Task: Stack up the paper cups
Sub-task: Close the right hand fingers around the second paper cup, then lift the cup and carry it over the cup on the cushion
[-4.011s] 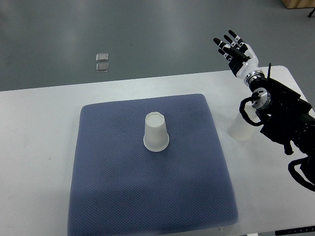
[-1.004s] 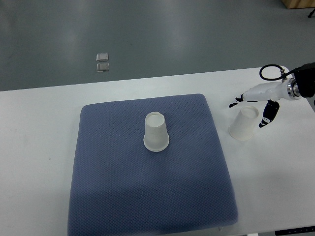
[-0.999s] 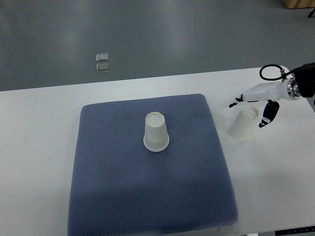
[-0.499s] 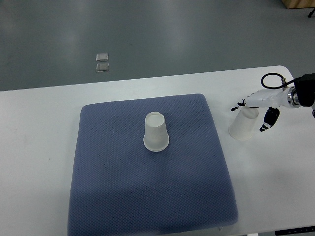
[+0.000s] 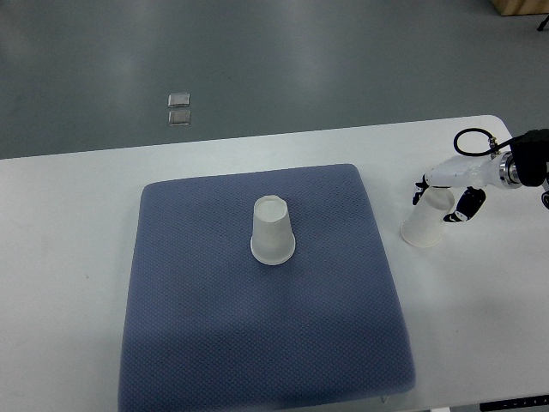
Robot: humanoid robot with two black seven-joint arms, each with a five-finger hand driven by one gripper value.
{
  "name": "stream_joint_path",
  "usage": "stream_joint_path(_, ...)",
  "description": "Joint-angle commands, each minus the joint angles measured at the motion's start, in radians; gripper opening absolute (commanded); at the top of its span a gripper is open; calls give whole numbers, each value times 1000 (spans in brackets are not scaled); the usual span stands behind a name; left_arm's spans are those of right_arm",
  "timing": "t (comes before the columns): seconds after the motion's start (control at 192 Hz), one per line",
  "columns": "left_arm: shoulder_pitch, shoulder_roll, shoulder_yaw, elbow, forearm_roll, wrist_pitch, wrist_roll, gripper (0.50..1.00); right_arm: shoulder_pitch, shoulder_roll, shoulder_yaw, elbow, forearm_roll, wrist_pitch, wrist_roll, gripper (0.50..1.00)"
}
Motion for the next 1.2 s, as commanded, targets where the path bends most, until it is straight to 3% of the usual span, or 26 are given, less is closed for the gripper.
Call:
stream_joint_path(0.0, 0, 0, 0, 0, -1, 0, 0, 1000, -1, 11, 0, -6, 0, 1, 0, 545)
stream_joint_path(0.437, 0, 0, 0, 0, 1, 0, 0, 1000, 20, 11, 0, -8, 12, 5, 11, 545)
stream_joint_path(0.718, 0, 0, 0, 0, -1, 0, 0, 1000, 108, -7, -9, -2, 12, 21, 34, 545)
stream_joint_path(1.009, 0, 0, 0, 0, 1, 0, 0, 1000, 322, -19, 1, 100, 13, 177, 132, 545)
stream_joint_path(1.197, 0, 0, 1, 0, -1, 0, 0, 1000, 448, 18, 35, 166, 19, 269, 153, 545)
